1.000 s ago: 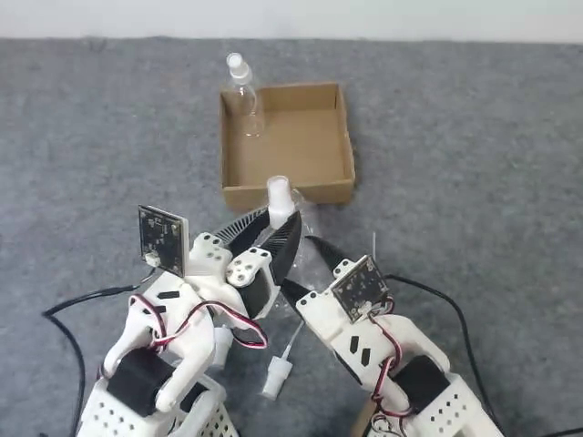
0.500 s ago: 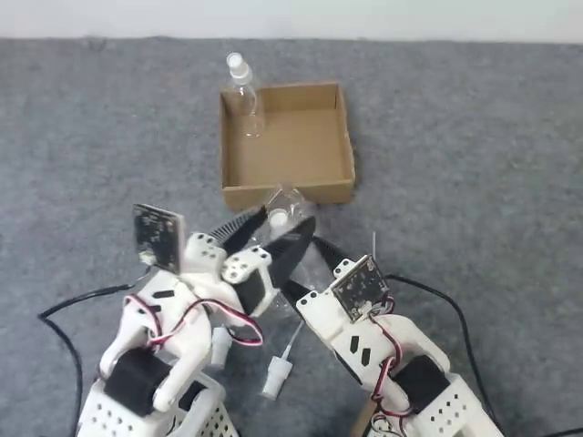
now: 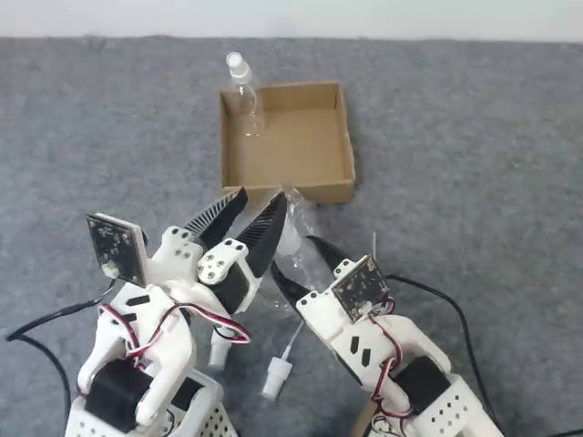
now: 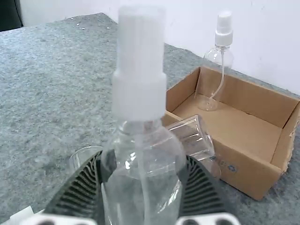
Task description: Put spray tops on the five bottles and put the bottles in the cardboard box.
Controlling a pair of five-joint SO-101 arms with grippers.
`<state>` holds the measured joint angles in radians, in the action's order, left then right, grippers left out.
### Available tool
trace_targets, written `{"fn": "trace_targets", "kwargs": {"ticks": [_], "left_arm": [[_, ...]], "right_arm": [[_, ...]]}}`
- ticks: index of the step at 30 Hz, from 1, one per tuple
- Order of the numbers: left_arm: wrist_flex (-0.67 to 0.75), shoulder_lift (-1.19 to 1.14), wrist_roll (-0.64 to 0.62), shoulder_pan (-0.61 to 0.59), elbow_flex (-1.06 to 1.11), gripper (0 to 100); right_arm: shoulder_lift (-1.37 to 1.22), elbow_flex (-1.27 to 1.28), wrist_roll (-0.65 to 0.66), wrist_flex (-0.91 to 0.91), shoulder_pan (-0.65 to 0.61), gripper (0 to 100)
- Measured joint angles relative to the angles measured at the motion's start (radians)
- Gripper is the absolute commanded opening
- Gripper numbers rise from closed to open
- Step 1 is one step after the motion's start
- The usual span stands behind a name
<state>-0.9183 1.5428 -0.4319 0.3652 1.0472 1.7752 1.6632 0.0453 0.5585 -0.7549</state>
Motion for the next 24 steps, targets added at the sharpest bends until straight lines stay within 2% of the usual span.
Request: {"fn": "trace_targets", "kwargs": {"ticks": [3, 14, 24], "left_arm": [[0.000, 0.000, 0.000, -0.028, 0.000, 15], [0.000, 0.000, -0.003, -0.272, 0.000, 15], [0.002, 0.000, -0.002, -0.284, 0.081, 16]], "right_arm": [[0.000, 0.000, 0.000, 0.000, 0.000, 0.7], [0.000, 0.000, 0.000, 0.000, -0.018, 0.7], [0.000, -0.012, 0.000, 0.000, -0.018, 0.7]]}}
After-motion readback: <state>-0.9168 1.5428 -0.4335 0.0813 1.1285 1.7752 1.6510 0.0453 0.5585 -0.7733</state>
